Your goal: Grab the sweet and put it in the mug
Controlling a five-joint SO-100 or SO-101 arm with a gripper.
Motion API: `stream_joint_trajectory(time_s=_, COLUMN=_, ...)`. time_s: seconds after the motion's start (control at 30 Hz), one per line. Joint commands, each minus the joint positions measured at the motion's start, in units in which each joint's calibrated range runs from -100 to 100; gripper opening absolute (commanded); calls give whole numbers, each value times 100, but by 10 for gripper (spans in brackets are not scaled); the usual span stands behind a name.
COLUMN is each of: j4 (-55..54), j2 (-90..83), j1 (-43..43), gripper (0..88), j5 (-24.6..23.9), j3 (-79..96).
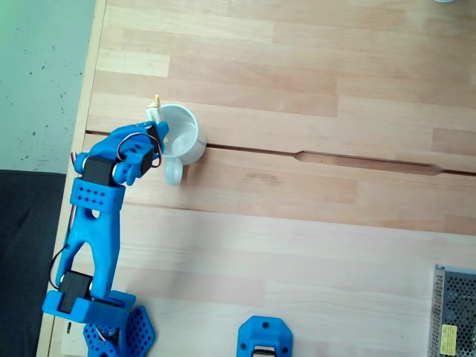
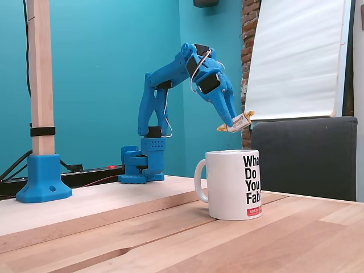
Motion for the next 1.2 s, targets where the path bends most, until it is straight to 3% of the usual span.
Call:
stream_joint_trajectory(time_s=0.0, j4=-23, j2=-436, j1=31, gripper=56, j5=-10, j3=-254)
stream_joint_trajectory(time_s=0.2, j4=-23, j2=-436, j1=31, gripper=182, j5=-10, j3=-254)
stream_joint_trajectory(time_s=0.43, j4=2, j2=-444, j1=31, gripper=239, j5=-10, j3=-254)
stream_joint_trajectory(time_s=0.6, j4=106, j2=-522, j1=31, gripper=192, j5=-10, j3=-245)
stream_joint_trajectory(time_s=0.8, j4=921, j2=-1004, j1=46, gripper=2, j5=-10, j3=-281)
stream_joint_trajectory(time_s=1.17, j4=2187, j2=-2079, j1=154, gripper=0, j5=68, j3=-192)
